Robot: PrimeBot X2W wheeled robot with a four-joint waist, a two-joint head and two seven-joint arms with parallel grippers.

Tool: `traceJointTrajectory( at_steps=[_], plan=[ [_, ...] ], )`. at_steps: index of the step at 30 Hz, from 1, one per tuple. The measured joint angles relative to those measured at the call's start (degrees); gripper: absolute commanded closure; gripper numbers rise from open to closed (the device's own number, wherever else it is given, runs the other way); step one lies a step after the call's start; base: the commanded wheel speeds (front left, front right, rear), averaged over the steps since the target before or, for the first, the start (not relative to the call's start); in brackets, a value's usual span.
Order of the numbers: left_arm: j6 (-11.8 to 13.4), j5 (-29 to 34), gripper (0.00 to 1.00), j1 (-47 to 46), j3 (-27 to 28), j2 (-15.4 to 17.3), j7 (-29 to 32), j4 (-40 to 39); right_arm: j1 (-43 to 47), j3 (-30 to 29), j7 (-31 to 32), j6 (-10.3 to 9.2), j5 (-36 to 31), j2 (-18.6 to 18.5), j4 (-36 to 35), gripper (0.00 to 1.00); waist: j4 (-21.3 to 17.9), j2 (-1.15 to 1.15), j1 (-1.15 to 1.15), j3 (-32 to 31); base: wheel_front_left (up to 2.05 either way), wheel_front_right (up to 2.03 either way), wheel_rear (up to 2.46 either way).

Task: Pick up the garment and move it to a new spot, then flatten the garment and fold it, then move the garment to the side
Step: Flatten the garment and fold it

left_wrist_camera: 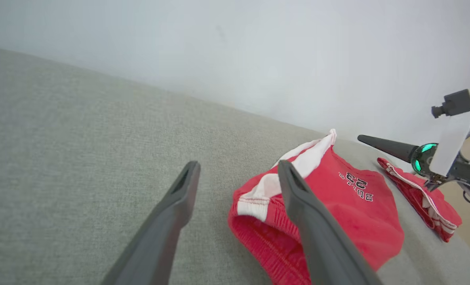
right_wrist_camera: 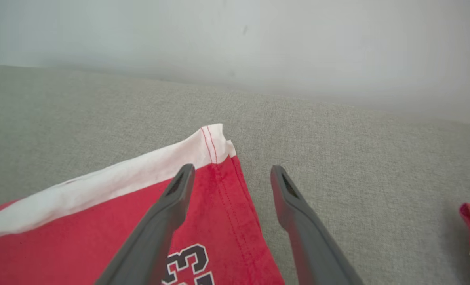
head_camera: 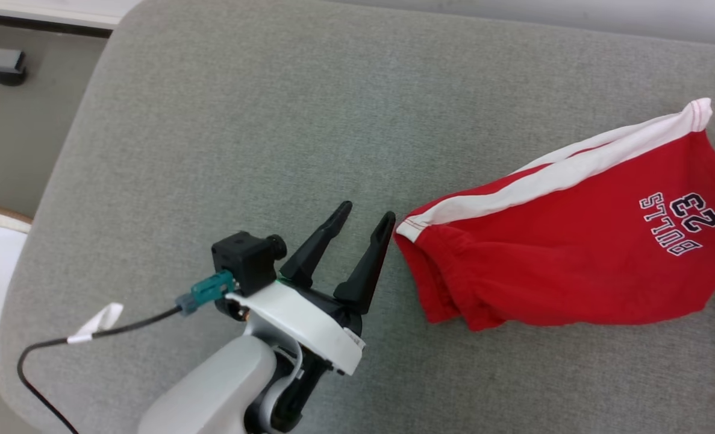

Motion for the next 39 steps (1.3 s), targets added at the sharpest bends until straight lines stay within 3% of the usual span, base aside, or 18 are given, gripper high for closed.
traceJointTrajectory(
  at_steps=[4,8,14,23,24,25,26,39],
  plan=[
    [1.9,7.5,0.0,1.4,1.5,0.1,-1.1,-2.2,-0.3,1.0,4.9,0.0,-0.1,-2.5,1.4,0.0,1.4,0.0,0.0,0.4,0.0,0.0,0.0],
    [2.0,13.8,0.0,4.8,6.1,-2.4,-1.2,-5.1,-0.6,0.9,6.2,0.0,-0.7,-4.1,3.0,0.0,3.1,0.0,0.0,1.3,0.0,0.0,0.0],
    [-0.4,21.6,0.0,11.1,11.3,-4.8,-1.2,-6.1,1.0,-0.4,8.6,0.0,0.5,-5.9,5.1,0.0,5.2,0.0,0.0,2.0,0.0,0.0,0.0],
    [-5.7,26.5,0.0,16.3,17.7,-10.1,-1.2,-4.4,2.4,-2.6,12.7,-0.12,5.2,-6.2,5.8,0.0,7.1,0.0,0.0,1.9,0.0,0.0,0.0],
    [-6.2,26.7,0.0,16.5,18.2,-10.7,-1.2,-4.1,2.5,-2.3,13.2,-0.18,6.1,-5.9,5.5,0.06,7.2,0.0,0.0,1.8,0.0,0.0,0.0],
    [-6.8,27.1,0.0,16.8,18.8,-11.1,-1.2,-3.9,2.7,-2.0,13.6,-0.22,6.7,-5.6,5.3,0.57,7.2,0.0,0.0,1.7,0.0,0.0,0.0],
    [-7.3,27.6,0.0,17.1,19.4,-11.4,-1.2,-3.5,2.9,-1.5,13.6,-0.21,7.1,-5.5,4.8,1.0,7.3,0.0,0.0,1.6,0.0,0.0,0.0],
    [-10.8,33.6,0.0,22.9,26.6,-13.2,-1.3,-1.0,4.8,-3.7,7.7,-0.09,10.3,-1.8,6.8,1.0,3.5,0.0,0.0,-2.4,0.0,0.0,0.0]
  ],
)
